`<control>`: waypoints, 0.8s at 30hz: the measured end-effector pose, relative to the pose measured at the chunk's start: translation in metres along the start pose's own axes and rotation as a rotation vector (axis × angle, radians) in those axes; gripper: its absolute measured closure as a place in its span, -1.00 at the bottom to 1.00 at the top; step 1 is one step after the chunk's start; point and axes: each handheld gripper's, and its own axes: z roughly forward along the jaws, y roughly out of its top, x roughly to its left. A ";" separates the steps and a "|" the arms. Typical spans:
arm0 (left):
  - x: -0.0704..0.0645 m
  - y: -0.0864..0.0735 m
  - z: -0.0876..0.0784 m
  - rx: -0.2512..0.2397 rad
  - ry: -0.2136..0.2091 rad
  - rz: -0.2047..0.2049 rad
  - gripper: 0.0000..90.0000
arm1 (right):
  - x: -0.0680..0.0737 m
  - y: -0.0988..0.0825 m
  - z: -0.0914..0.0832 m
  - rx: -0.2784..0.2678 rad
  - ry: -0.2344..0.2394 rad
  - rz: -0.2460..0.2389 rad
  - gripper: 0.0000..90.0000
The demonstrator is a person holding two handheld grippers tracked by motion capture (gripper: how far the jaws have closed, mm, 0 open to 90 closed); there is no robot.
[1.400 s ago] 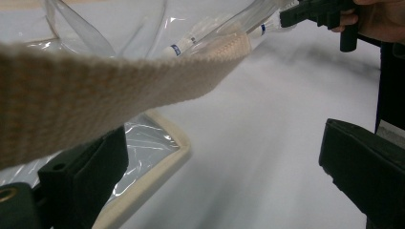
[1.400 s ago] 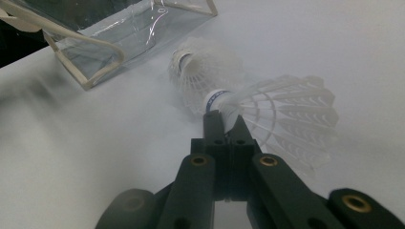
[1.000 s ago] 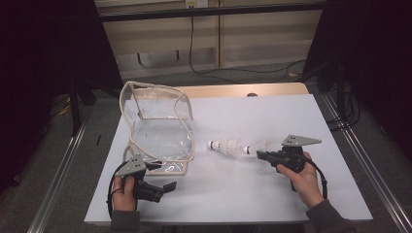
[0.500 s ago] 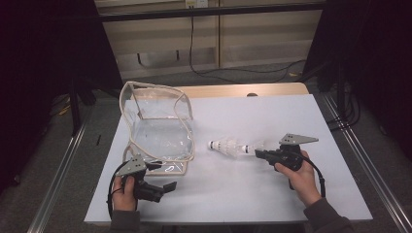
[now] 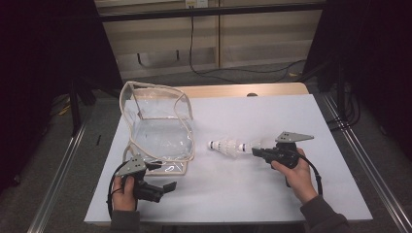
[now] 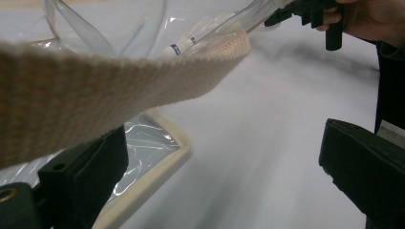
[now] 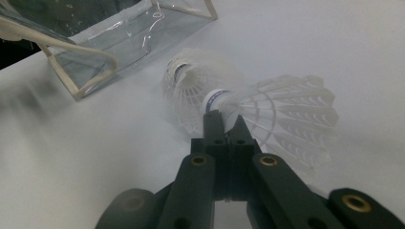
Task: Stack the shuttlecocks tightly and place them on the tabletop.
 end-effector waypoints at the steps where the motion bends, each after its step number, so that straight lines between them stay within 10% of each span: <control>1: 0.000 0.000 0.000 -0.002 -0.002 -0.002 -0.93 | 0.000 0.000 0.000 0.000 0.000 0.002 1.00; 24: 0.000 0.001 -0.002 0.001 -0.001 0.002 -0.93 | -0.001 0.009 0.016 0.002 0.012 0.003 1.00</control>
